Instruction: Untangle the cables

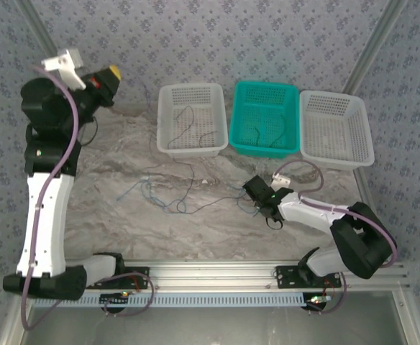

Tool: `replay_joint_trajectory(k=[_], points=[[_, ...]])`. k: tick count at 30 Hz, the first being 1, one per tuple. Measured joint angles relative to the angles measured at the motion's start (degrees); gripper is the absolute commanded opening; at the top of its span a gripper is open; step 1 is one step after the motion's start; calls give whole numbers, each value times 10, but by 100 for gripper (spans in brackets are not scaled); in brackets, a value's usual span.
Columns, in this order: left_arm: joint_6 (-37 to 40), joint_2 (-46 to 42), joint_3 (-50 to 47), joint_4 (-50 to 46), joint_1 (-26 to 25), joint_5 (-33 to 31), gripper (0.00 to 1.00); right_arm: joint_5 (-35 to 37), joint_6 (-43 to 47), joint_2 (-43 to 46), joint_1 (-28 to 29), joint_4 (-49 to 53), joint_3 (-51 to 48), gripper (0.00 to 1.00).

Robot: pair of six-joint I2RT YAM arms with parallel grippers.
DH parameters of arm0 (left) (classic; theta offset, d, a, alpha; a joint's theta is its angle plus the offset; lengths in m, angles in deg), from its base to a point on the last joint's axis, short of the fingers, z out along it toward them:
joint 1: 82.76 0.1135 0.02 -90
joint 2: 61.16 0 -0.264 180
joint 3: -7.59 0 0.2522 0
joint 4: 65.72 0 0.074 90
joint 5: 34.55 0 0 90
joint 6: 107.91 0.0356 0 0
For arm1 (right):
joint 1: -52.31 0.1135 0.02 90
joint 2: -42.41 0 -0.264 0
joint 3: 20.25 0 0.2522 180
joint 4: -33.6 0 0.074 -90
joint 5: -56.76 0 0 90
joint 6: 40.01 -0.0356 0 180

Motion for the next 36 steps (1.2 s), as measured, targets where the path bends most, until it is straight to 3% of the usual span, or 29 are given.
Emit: replay_joint_trajectory(k=[11,20,29,33,36], points=[[53,269,355,32,-43,-28,0,0,-9,-3,15,3,3,0],[54,501,732,85,-45,-34,0,-5,-13,-18,22,2,10,0],[49,594,747,75,-45,-47,0,-11,-13,-19,31,2,12,0],[58,623,746,-31,-57,-53,0,-11,-13,-19,31,2,12,0],[94,631,742,-154,-85,-94,0,-11,-13,-19,31,1,12,0]])
